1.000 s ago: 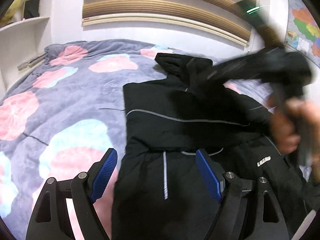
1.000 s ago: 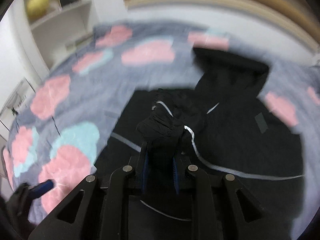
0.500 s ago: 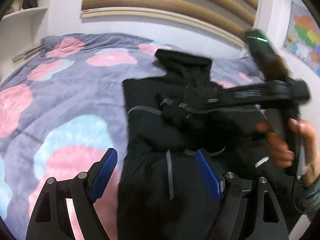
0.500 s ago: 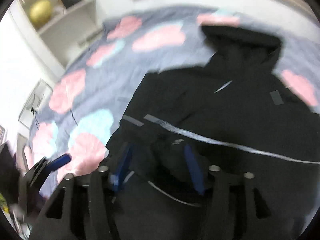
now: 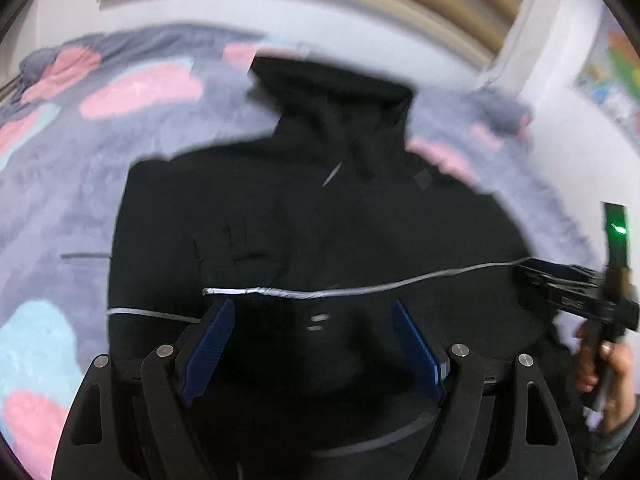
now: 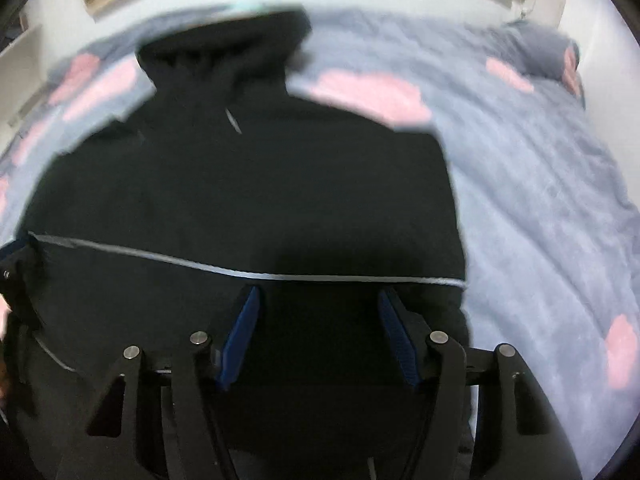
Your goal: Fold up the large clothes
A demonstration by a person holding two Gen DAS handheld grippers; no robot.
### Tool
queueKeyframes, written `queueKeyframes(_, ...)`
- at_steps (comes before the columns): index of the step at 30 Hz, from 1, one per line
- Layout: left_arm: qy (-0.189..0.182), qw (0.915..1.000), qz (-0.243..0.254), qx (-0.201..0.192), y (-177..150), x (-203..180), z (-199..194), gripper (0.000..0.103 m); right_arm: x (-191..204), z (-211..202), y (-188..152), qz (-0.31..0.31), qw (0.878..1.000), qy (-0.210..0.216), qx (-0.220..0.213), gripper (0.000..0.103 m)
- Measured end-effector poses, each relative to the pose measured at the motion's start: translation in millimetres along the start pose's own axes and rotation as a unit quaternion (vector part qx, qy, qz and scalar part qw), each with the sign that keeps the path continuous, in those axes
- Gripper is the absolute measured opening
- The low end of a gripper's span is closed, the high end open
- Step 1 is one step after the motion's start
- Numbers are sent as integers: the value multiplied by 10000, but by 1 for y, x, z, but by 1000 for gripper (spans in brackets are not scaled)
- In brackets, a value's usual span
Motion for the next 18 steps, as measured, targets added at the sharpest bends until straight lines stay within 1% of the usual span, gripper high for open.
queueKeyframes(2,83,9997,59,214,-9,4,17,82,-5,7,-6,48,10000,-15,-20,65)
queueKeyframes(4,271,9991,179,257,-14,5,24,82,-6,13,-5,57,10000,-48,-19,66)
queueKeyframes(7,554,9974,362,299,-14,1,26,81,-9,15,-3,71,9999,-51,51,66)
queueKeyframes(9,789,9957,383,311,-12,4,16,82,-8,4,0,114,9999,-46,106,66)
queueKeyframes(11,683,9967,338,262,-8,4,4,82,5,-18,-1,133,9997,174,63,66)
queueKeyframes(12,506,9982,319,108,-4,1,-8,82,12,-31,1,117,9992,374,-39,66)
queueKeyframes(13,317,9990,302,-111,3,-4,-21,82,16,-37,3,98,9990,432,-108,66)
queueKeyframes(15,314,9984,286,-360,15,-7,-37,82,28,-44,5,-6,9987,453,-225,66)
queueKeyframes(16,317,9983,280,-404,19,-8,-39,82,36,-42,4,-143,9987,404,-273,66)
queueKeyframes(18,250,9987,251,-370,22,-7,-34,82,43,-30,1,-288,9990,285,-203,66)
Point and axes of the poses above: each gripper's, at about its wrist camera, not at the fingertips, and z roughly the way its jaws point, x to its left, y to its top, the point moved 9 cm from there along z, roughly the way its jaws point, and after that the axes turned 13 degrees about z, right-handed, at the moved point
